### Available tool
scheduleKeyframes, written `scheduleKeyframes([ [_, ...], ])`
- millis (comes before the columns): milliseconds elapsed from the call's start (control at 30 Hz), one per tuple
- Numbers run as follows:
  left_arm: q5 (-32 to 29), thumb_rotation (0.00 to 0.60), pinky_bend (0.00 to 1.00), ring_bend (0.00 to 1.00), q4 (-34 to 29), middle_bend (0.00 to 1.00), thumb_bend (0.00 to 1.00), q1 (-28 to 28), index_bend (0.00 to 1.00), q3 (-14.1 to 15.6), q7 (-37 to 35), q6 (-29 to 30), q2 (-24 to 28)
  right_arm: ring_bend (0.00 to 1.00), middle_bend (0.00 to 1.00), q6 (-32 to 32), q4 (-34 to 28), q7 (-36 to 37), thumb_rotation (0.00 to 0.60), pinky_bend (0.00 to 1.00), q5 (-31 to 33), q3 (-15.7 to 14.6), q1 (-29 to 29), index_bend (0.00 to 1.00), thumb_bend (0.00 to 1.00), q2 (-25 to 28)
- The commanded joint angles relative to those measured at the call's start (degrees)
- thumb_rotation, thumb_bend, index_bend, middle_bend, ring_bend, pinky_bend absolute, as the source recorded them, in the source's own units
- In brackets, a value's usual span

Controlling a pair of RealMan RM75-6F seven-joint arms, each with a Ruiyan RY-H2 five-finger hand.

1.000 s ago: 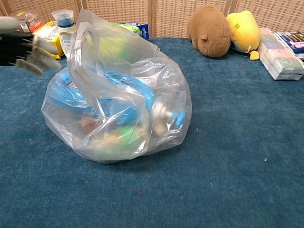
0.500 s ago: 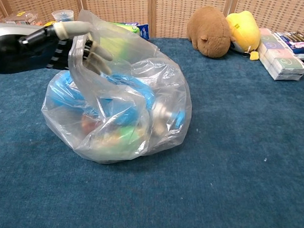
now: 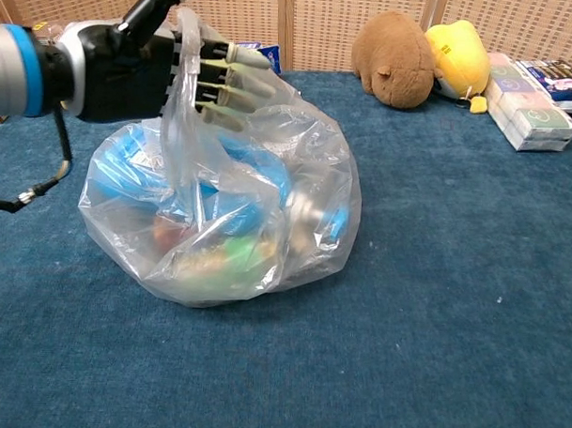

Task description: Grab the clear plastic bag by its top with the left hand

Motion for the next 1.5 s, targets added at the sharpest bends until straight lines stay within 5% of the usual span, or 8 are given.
scheduleKeyframes([
  [33, -5.0, 0.000, 0.25, 0.17, 2.8, 0.24, 0.26, -0.3, 0.23, -5.3, -10.6, -3.1, -4.8, 0.40, 0.45, 0.1, 0.1, 0.2, 0.593, 0.27, 0.0, 0.0, -0.1, 0.44, 0.29, 0.0],
  [333, -1.8, 0.000, 0.35, 0.26, 4.1, 0.28, 0.26, 2.8, 0.25, -13.3, -26.8, -8.9, -8.1, 0.40, 0.45, 0.2, 0.5, 0.7, 0.592, 0.27, 0.3, 0.1, -0.5, 0.44, 0.29, -0.2],
  [600, -2.3, 0.000, 0.49, 0.44, 2.8, 0.45, 0.27, 7.1, 0.39, -19.1, -38.4, -10.9, -9.8, 0.40, 0.45, -0.4, 0.6, 0.8, 0.588, 0.27, 0.0, 0.2, -0.1, 0.44, 0.29, -0.4],
  [1067, -0.2, 0.003, 0.69, 0.62, -5.1, 0.62, 0.45, 12.7, 0.57, -26.4, -40.3, -9.0, -3.9, 0.40, 0.45, -0.6, 0.4, 0.9, 0.592, 0.27, -0.5, 0.3, 0.2, 0.44, 0.29, -0.5],
  [1233, -4.0, 0.090, 0.74, 0.67, -7.3, 0.67, 0.59, 11.5, 0.62, -28.4, -36.9, -8.7, -0.3, 0.40, 0.45, -0.8, 0.1, 0.9, 0.590, 0.27, -0.7, 0.4, 0.5, 0.44, 0.29, -0.4],
  [1500, -13.2, 0.210, 0.75, 0.69, -9.4, 0.69, 0.66, 7.1, 0.64, -31.2, -31.4, -7.1, 4.0, 0.40, 0.45, -0.6, 0.6, 1.5, 0.591, 0.27, -0.8, 0.5, 0.5, 0.44, 0.29, -0.9],
])
